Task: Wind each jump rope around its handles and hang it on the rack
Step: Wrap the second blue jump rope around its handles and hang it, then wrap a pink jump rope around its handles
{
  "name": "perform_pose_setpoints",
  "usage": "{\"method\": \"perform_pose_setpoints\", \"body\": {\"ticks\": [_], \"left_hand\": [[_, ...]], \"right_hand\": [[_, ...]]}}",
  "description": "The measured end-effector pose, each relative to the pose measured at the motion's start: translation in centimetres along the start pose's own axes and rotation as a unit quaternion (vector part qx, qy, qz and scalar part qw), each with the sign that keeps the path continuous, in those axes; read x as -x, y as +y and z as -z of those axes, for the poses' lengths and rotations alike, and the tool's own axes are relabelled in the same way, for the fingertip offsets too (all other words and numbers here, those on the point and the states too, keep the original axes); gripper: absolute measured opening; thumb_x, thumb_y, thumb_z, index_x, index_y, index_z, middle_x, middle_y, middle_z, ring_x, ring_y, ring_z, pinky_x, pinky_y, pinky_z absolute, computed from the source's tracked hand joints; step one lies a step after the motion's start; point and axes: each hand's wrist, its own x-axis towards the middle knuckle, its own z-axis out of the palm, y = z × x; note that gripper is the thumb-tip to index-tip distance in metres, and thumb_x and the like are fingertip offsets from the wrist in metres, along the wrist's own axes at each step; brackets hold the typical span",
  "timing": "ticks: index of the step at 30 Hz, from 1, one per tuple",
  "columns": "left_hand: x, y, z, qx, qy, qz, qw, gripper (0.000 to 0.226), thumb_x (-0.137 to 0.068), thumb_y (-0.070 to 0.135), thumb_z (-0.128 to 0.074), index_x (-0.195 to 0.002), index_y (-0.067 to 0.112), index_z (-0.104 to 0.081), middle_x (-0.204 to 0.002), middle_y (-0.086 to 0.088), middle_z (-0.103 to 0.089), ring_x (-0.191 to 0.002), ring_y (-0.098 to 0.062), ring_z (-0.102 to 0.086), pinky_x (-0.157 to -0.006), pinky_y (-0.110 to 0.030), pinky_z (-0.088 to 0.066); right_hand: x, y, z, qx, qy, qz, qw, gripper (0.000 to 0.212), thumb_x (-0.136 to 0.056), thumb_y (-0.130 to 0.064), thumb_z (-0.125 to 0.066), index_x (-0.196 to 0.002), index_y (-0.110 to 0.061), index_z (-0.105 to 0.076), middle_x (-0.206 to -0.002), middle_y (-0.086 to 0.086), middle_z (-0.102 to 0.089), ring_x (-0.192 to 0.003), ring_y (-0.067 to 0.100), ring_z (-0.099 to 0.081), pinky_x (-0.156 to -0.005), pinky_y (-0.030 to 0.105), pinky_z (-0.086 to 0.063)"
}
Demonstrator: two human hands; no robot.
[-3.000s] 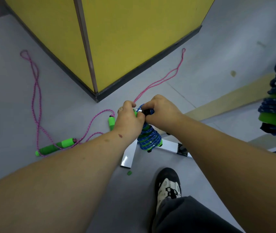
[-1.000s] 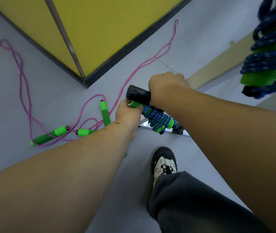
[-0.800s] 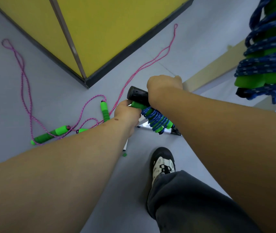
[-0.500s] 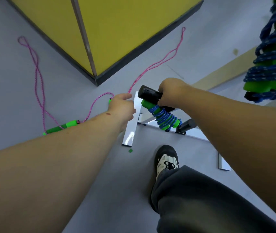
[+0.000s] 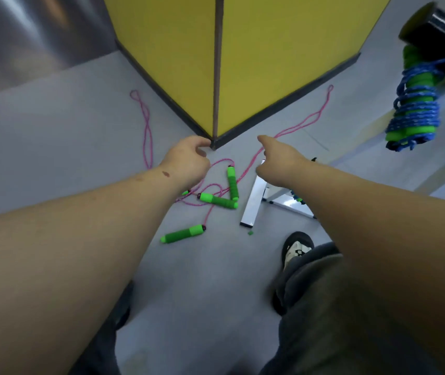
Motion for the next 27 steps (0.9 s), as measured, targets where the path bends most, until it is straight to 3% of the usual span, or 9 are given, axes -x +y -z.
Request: {"method": "perform_pose_setpoints", "body": {"ticks": [5, 8, 12, 16, 19, 21, 23, 27], "left_hand": [[5.1, -4.2, 5.1, -0.045, 0.025, 0.025, 0.998, 0.052, -0.095, 0.006, -0.053, -0.145, 0.022, -0.056, -0.135, -0.007, -0.063, -0.116, -0.03, -0.064, -0.093, -0.03, -0.05], [5.9, -6.9, 5.6, -0.052, 0.013, 0.039, 0.998, 0.054, -0.095, 0.005, -0.052, -0.147, 0.021, -0.054, -0.138, -0.009, -0.061, -0.111, -0.03, -0.064, -0.086, -0.029, -0.05], [3.8, -10.3, 3.4, -0.081, -0.023, 0.053, 0.995, 0.055, -0.095, 0.005, -0.052, -0.147, 0.022, -0.054, -0.139, -0.009, -0.06, -0.123, -0.031, -0.06, -0.1, -0.032, -0.049], [-0.9, -13.1, 0.1, -0.103, -0.069, 0.061, 0.99, 0.059, -0.093, 0.003, -0.053, -0.148, 0.024, -0.053, -0.143, -0.011, -0.06, -0.13, -0.032, -0.057, -0.106, -0.032, -0.046], [-5.1, -14.9, -2.1, -0.122, -0.092, 0.061, 0.986, 0.063, -0.093, 0.002, -0.052, -0.152, 0.025, -0.048, -0.148, -0.009, -0.058, -0.135, -0.029, -0.053, -0.107, -0.027, -0.039], [-8.0, -16.2, -3.6, -0.127, -0.107, 0.064, 0.984, 0.065, -0.093, 0.002, -0.051, -0.154, 0.026, -0.047, -0.151, -0.007, -0.056, -0.139, -0.026, -0.051, -0.109, -0.026, -0.037], [-10.8, -17.6, -5.1, -0.133, -0.127, 0.068, 0.981, 0.067, -0.093, 0.002, -0.049, -0.155, 0.027, -0.045, -0.154, -0.007, -0.053, -0.141, -0.026, -0.049, -0.113, -0.028, -0.038], [-15.6, -20.0, -8.1, -0.148, -0.16, 0.075, 0.973, 0.069, -0.095, 0.002, -0.048, -0.158, 0.028, -0.039, -0.157, -0.009, -0.05, -0.142, -0.029, -0.048, -0.113, -0.031, -0.039]], "right_hand": [[3.9, -3.5, -2.8, 0.011, -0.006, 0.016, 1.0, 0.071, -0.09, -0.014, -0.054, -0.155, -0.017, -0.026, -0.119, 0.014, -0.06, -0.102, 0.032, -0.061, -0.085, 0.043, -0.056], [4.4, -3.7, -4.8, 0.018, -0.031, 0.007, 0.999, 0.072, -0.092, -0.012, -0.052, -0.158, -0.017, -0.022, -0.131, 0.017, -0.055, -0.108, 0.033, -0.057, -0.076, 0.034, -0.046], [2.0, -3.0, -8.0, 0.037, -0.076, -0.015, 0.996, 0.071, -0.096, -0.023, -0.055, -0.158, -0.015, -0.022, -0.141, 0.02, -0.05, -0.117, 0.037, -0.054, -0.088, 0.039, -0.049], [-3.5, -1.4, -12.3, 0.066, -0.119, -0.052, 0.989, 0.076, -0.093, -0.01, -0.05, -0.16, -0.017, -0.015, -0.139, 0.019, -0.053, -0.121, 0.038, -0.054, -0.091, 0.038, -0.049], [-8.7, -0.1, -15.6, 0.096, -0.147, -0.06, 0.983, 0.065, -0.091, -0.012, -0.051, -0.153, -0.014, -0.031, -0.138, 0.019, -0.054, -0.118, 0.037, -0.056, -0.09, 0.038, -0.051], [-12.2, 0.5, -17.6, 0.121, -0.172, -0.047, 0.977, 0.045, -0.089, -0.012, -0.051, -0.135, -0.014, -0.048, -0.129, 0.017, -0.056, -0.102, 0.035, -0.057, -0.079, 0.036, -0.05], [-15.6, 1.0, -19.7, 0.151, -0.2, -0.026, 0.968, 0.034, -0.089, -0.013, -0.05, -0.122, -0.015, -0.053, -0.122, 0.015, -0.057, -0.095, 0.033, -0.055, -0.074, 0.035, -0.047], [-21.2, 1.9, -24.0, 0.209, -0.243, 0.032, 0.947, 0.047, -0.09, -0.018, -0.048, -0.137, -0.019, -0.053, -0.131, 0.012, -0.052, -0.117, 0.034, -0.055, -0.098, 0.041, -0.05]]}}
